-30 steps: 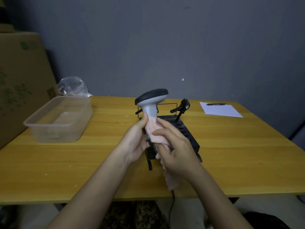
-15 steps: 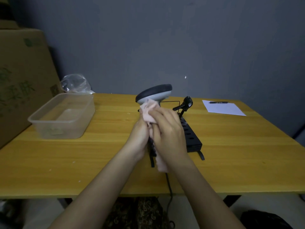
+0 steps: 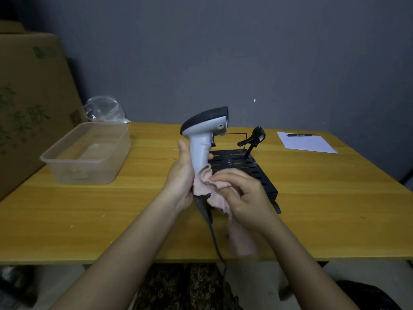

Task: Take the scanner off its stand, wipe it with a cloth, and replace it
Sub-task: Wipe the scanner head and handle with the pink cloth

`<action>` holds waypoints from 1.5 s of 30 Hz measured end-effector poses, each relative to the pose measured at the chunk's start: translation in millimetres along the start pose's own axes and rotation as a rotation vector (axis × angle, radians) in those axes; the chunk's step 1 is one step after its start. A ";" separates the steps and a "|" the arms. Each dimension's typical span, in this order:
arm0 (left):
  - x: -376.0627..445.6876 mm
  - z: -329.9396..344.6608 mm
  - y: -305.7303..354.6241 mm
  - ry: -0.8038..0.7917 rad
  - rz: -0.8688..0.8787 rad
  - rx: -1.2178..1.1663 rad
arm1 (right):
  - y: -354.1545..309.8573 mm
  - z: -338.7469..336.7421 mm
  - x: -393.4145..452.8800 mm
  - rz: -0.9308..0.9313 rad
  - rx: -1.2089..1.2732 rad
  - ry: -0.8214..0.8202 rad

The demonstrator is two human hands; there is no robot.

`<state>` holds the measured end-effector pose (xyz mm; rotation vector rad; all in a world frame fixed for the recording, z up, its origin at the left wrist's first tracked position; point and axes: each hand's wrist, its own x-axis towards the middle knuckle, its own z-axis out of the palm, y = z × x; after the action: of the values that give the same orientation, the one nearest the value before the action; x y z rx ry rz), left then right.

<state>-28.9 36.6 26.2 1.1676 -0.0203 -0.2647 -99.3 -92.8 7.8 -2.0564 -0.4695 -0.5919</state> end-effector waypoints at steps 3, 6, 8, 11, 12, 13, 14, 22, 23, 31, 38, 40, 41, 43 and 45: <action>-3.9 7.3 -3.9 -0.067 0.001 0.051 | -11.1 10.0 16.0 0.055 0.013 0.220; -0.7 5.1 -1.4 -0.036 0.008 0.060 | -14.2 14.2 16.5 0.053 0.064 0.205; 4.4 -1.7 2.5 -0.009 0.029 0.010 | -8.5 3.3 8.6 0.121 0.137 0.054; 6.4 -0.4 1.6 0.002 0.040 -0.032 | -0.1 -4.8 1.2 0.295 0.209 0.147; 6.6 2.3 0.2 0.029 0.052 -0.017 | 0.0 -2.6 3.2 0.385 0.252 0.194; 4.6 6.6 -0.1 0.048 0.056 -0.007 | -2.0 0.6 6.9 0.502 0.331 0.193; 4.5 10.1 -1.3 0.072 0.064 0.026 | -5.7 3.5 9.9 0.617 0.435 0.149; 12.0 8.2 -8.6 0.057 0.341 0.400 | 2.6 -14.9 0.8 0.628 0.407 0.037; 13.7 6.8 -9.6 0.060 0.332 0.403 | 5.2 -19.9 -2.9 0.619 0.420 0.039; 8.1 -8.7 -13.8 -0.189 0.069 0.088 | 1.7 -58.8 19.0 0.296 0.189 0.605; 3.9 4.9 -14.6 -0.142 0.044 0.074 | -10.1 -26.2 68.7 -0.333 -0.405 0.364; 4.1 2.8 -14.8 -0.096 0.056 0.140 | -1.0 -33.9 70.7 -0.397 -0.574 0.219; 3.5 0.0 -14.3 -0.071 0.068 0.181 | 0.2 -42.6 69.6 -0.378 -0.626 0.178; 6.3 -2.9 -15.1 -0.021 0.105 0.290 | -3.2 -56.2 69.3 -0.276 -0.672 0.147; 8.4 1.6 -13.4 0.034 0.103 0.328 | -14.5 -52.6 72.6 -0.227 -0.660 0.165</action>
<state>-23.6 28.4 13.6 1.4926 -0.0965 -0.1528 -60.0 -123.3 83.8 -2.5566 -0.4501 -1.1647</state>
